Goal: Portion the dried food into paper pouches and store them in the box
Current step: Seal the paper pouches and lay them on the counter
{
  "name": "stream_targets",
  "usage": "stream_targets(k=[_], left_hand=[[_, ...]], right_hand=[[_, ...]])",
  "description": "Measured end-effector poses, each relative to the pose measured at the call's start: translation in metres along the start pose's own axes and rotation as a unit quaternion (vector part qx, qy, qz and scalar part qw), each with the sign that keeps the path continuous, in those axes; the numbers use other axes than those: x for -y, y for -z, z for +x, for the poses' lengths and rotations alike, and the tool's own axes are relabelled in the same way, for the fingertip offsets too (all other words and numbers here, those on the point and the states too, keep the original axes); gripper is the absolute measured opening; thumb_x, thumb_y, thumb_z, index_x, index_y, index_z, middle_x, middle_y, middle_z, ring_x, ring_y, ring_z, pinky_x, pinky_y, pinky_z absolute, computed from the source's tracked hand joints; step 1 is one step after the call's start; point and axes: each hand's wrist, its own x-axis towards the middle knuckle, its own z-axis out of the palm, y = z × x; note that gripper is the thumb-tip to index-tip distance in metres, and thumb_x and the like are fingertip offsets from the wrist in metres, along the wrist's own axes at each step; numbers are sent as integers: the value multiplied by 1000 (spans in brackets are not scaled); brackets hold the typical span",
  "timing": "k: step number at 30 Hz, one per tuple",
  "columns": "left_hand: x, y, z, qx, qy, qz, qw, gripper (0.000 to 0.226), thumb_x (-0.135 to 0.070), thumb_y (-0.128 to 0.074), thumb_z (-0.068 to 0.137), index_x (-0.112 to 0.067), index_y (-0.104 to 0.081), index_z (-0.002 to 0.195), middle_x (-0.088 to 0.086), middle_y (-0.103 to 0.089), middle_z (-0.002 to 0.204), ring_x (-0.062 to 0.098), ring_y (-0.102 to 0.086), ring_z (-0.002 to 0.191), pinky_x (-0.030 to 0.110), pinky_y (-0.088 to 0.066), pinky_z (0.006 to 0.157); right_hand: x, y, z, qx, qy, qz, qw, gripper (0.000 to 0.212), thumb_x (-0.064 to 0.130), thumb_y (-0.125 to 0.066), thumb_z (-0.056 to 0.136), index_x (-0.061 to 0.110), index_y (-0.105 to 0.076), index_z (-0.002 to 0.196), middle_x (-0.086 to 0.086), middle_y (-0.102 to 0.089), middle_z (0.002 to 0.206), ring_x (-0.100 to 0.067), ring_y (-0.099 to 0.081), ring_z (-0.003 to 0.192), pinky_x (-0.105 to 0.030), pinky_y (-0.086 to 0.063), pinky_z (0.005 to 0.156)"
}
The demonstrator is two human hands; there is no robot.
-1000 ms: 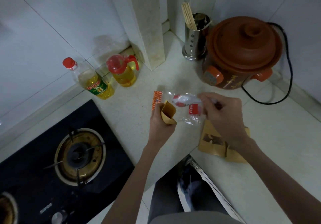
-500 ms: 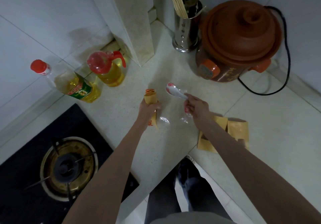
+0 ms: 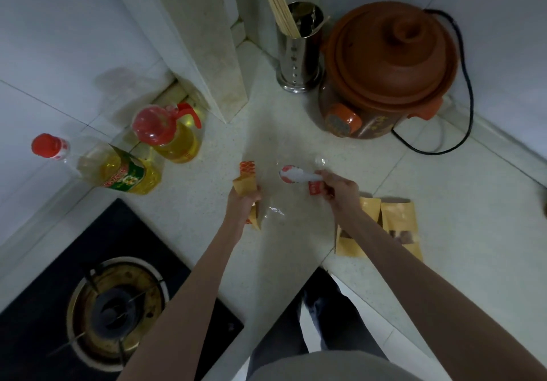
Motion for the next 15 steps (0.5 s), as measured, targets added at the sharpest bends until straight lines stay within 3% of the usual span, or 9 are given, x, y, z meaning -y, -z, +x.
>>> stream_targets(k=[2,5,8,10,12,15], left_hand=[[0,2,-16,0,-35,-8,999,47,-9,-62,62,-8,-62,109,7,-69,99,20,-65,87,34,-54,70],[2,-3,-42,17,-74,-16,997,47,4,-67,70,-17,-58,111,5,-69,102,19,-67,91,25,-55,65],[0,-19,-63,27,-136,57,989,47,2,-74,74,-21,-54,110,8,-64,105,22,-65,94,34,-57,75],[-8,-29,-77,38,-167,107,979,52,-11,-82,72,-29,-50,109,-1,-61,106,12,-62,94,25,-53,75],[-17,-38,-88,74,-187,147,969,59,-20,-87,66,-37,-46,105,-11,-55,102,-3,-58,87,12,-49,66],[-30,-49,-100,119,-225,187,949,64,-26,-88,64,-29,-45,111,-11,-54,99,-12,-56,84,5,-46,65]], right_hand=[[11,6,-13,10,23,7,1000,18,21,-62,90,9,-73,84,6,-62,58,-3,-56,54,-16,-46,50],[27,19,-33,3,72,-40,997,26,27,-56,94,7,-72,89,10,-52,52,-3,-48,51,-17,-40,51],[45,30,-53,-26,118,-119,986,28,31,-54,95,14,-72,83,11,-49,54,-7,-44,55,-24,-38,57],[57,36,-66,-47,147,-172,973,29,33,-53,95,20,-72,77,12,-59,58,1,-53,55,-22,-40,61],[68,43,-80,-62,181,-204,960,31,34,-52,95,23,-70,72,10,-64,64,6,-55,57,-19,-41,60],[85,53,-97,-54,228,-241,942,34,35,-50,96,20,-69,72,2,-68,71,0,-55,61,-17,-41,58]])
